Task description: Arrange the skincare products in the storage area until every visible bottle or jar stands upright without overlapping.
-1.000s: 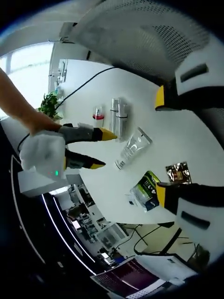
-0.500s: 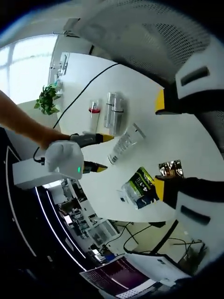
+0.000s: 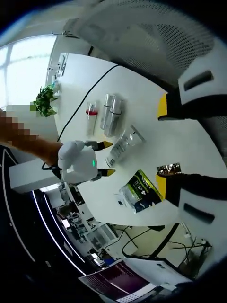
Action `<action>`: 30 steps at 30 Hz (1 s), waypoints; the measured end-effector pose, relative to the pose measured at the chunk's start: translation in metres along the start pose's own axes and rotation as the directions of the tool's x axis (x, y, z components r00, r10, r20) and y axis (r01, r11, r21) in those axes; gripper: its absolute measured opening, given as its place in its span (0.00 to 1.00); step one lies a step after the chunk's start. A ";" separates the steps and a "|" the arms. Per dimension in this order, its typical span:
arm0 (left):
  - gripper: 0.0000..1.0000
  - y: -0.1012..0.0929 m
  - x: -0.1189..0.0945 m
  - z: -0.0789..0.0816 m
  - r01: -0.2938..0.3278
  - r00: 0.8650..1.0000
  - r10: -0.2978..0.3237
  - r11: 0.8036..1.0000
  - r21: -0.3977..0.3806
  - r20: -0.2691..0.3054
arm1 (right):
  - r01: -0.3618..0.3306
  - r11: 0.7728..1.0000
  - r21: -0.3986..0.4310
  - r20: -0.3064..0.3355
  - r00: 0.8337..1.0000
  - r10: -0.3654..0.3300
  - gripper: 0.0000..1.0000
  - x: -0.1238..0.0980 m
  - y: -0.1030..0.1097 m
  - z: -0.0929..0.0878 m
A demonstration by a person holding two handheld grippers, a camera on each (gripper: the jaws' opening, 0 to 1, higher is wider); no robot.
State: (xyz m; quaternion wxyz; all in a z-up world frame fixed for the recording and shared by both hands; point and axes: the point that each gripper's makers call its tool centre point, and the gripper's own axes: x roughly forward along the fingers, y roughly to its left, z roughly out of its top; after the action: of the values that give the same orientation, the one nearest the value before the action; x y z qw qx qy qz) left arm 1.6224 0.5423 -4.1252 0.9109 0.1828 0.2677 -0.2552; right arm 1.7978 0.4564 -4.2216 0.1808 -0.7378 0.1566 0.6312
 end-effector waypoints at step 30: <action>0.34 0.005 0.000 -0.002 -0.027 1.000 0.027 1.000 0.005 -0.005 | -0.067 0.997 -0.048 -0.039 0.997 0.065 0.27 0.006 0.004 -0.001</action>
State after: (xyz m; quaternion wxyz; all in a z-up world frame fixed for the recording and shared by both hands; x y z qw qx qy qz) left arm 1.6242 0.5476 -4.1257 0.9132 0.1892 0.2669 -0.2431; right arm 1.7976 0.4530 -4.2273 0.1386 -0.7481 0.1687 0.6267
